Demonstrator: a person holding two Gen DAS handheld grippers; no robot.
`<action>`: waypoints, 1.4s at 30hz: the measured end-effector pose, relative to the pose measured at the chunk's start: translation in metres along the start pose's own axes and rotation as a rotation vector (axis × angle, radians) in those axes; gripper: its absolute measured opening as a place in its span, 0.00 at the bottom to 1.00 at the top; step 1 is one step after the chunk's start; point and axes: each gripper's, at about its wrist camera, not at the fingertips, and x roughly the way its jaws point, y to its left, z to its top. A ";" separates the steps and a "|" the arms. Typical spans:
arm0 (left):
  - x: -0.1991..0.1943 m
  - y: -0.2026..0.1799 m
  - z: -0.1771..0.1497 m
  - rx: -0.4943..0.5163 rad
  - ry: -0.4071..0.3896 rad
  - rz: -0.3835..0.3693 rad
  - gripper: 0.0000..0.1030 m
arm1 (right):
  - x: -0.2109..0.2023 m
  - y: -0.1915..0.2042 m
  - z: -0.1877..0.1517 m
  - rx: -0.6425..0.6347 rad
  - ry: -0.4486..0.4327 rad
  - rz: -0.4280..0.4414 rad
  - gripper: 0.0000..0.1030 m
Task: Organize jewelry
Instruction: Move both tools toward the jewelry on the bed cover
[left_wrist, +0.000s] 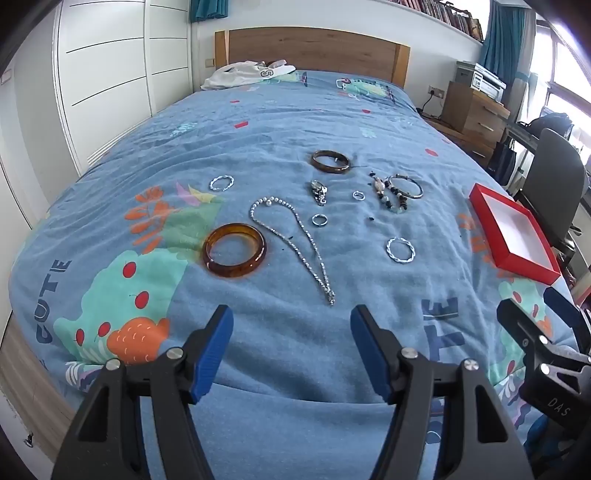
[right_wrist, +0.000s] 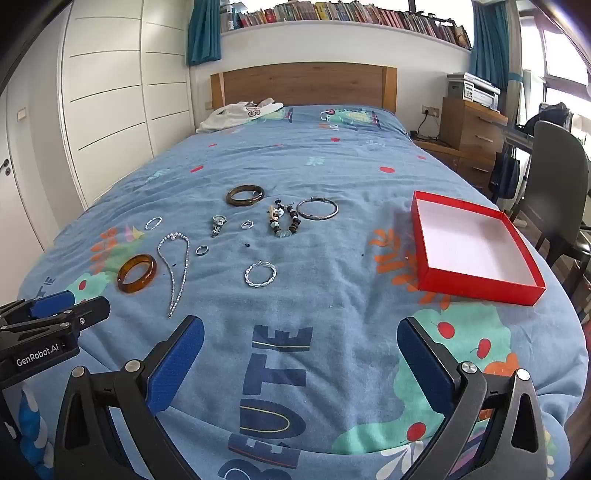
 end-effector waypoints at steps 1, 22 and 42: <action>0.000 0.000 0.000 0.000 -0.001 -0.001 0.63 | 0.000 0.000 0.000 0.000 -0.004 0.000 0.99; 0.005 0.000 -0.007 -0.019 0.020 -0.022 0.63 | 0.003 0.009 0.000 -0.020 0.014 0.013 0.99; 0.012 0.009 0.002 -0.027 0.022 0.011 0.63 | 0.016 0.014 -0.003 -0.043 0.043 0.022 0.98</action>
